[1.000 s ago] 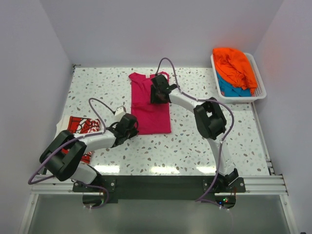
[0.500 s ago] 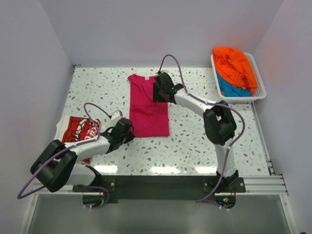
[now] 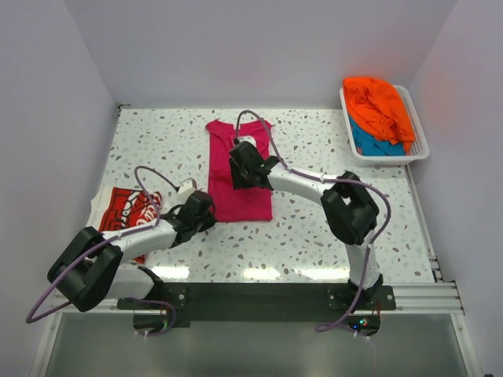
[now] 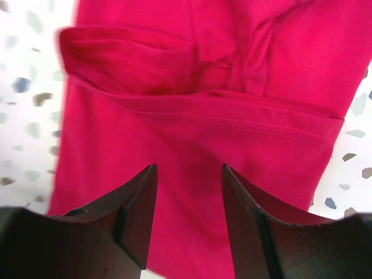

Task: Fold and stack the t-shirts
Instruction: Fold the tshirt

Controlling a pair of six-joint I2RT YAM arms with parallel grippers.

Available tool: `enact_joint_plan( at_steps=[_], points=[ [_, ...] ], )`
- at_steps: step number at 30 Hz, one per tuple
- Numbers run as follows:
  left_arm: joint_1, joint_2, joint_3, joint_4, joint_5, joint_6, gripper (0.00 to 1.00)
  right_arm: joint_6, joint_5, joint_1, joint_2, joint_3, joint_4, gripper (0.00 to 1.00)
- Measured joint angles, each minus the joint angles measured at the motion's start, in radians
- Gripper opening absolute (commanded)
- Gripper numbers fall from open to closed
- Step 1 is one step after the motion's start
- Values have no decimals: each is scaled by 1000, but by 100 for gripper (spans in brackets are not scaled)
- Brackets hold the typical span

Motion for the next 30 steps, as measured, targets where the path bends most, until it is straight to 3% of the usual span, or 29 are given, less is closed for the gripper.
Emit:
enact_joint_plan(
  at_steps=[9,14,21,25,30],
  points=[
    [0,-5,0,-10,0,0,0,-43,56,-18,205,175,-90,52],
    [0,-6,0,-11,0,0,0,-43,98,-27,244,241,-127,65],
    [0,-14,-9,-9,2,0,0,-43,114,-47,251,274,-154,69],
    [0,-22,-10,-13,10,5,1,-44,113,-50,255,277,-157,78],
    [0,-67,1,-61,19,35,21,-52,114,-51,252,277,-165,85]
  ],
)
